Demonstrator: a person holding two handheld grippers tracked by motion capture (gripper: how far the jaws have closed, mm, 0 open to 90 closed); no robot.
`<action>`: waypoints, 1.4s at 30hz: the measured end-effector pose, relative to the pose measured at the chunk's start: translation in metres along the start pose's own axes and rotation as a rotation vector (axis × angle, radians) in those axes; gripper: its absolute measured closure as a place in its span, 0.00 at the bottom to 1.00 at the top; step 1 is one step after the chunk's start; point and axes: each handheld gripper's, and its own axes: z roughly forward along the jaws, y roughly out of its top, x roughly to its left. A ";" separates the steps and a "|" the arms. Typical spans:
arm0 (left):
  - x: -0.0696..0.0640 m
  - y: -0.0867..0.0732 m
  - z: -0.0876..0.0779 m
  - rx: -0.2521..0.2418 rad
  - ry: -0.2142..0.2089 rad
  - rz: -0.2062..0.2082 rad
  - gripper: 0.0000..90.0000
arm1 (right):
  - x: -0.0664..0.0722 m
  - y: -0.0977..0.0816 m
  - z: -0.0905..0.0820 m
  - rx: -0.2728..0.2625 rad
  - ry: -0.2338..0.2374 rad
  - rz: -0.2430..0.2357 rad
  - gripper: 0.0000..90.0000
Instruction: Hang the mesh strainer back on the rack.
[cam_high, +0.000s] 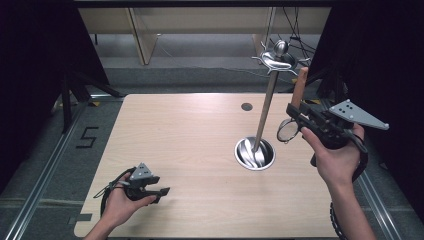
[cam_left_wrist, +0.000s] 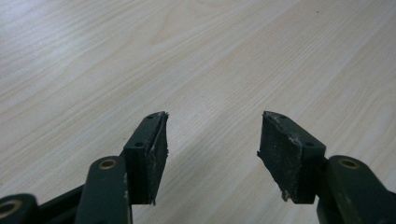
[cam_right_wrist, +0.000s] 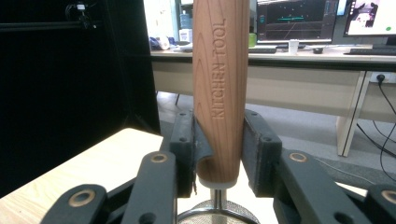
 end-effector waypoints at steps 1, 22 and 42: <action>0.000 0.000 0.000 0.000 0.000 0.000 0.46 | 0.000 0.000 0.000 0.001 0.001 -0.001 0.77; 0.001 0.000 -0.001 0.008 0.003 0.017 0.46 | 0.000 0.001 0.007 0.003 -0.013 -0.019 0.77; 0.002 0.000 -0.002 0.012 0.002 0.020 0.46 | -0.001 0.002 0.020 0.021 -0.009 -0.019 0.77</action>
